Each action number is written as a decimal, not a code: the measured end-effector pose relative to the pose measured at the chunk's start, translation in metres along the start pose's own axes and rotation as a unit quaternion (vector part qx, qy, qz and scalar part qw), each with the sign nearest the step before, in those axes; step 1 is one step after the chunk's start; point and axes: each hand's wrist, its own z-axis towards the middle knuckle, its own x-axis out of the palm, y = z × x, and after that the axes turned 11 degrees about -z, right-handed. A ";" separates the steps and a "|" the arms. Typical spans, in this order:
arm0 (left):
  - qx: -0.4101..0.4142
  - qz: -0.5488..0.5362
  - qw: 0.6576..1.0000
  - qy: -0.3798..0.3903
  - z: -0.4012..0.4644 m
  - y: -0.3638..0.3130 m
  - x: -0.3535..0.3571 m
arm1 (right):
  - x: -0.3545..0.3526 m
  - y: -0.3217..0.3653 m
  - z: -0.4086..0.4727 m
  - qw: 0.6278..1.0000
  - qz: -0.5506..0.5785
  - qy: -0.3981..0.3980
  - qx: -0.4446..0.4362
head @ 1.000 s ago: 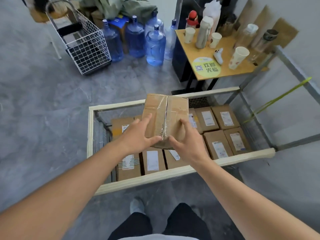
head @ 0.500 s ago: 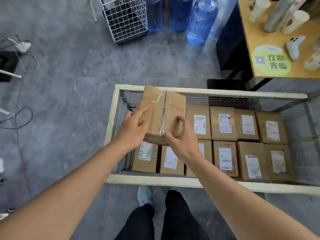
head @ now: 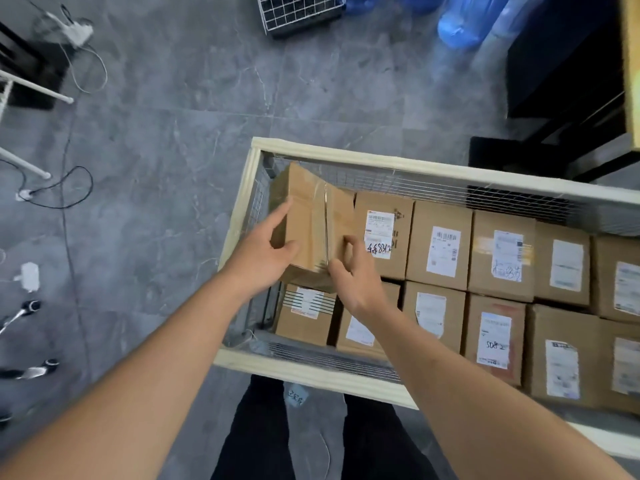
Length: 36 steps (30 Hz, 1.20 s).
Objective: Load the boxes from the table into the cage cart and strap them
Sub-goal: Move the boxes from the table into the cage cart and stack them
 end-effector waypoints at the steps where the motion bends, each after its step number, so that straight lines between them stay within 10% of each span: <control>1: 0.000 0.012 1.000 -0.010 0.006 0.003 -0.003 | 0.008 -0.001 0.009 1.000 -0.014 0.012 0.004; 15: 0.051 0.307 0.945 -0.102 0.084 0.078 0.000 | 0.114 -0.036 0.166 0.962 -0.268 0.043 -0.036; 36: 0.056 0.347 0.923 -0.159 0.133 0.098 0.010 | 0.128 -0.087 0.201 0.900 -0.430 0.076 0.004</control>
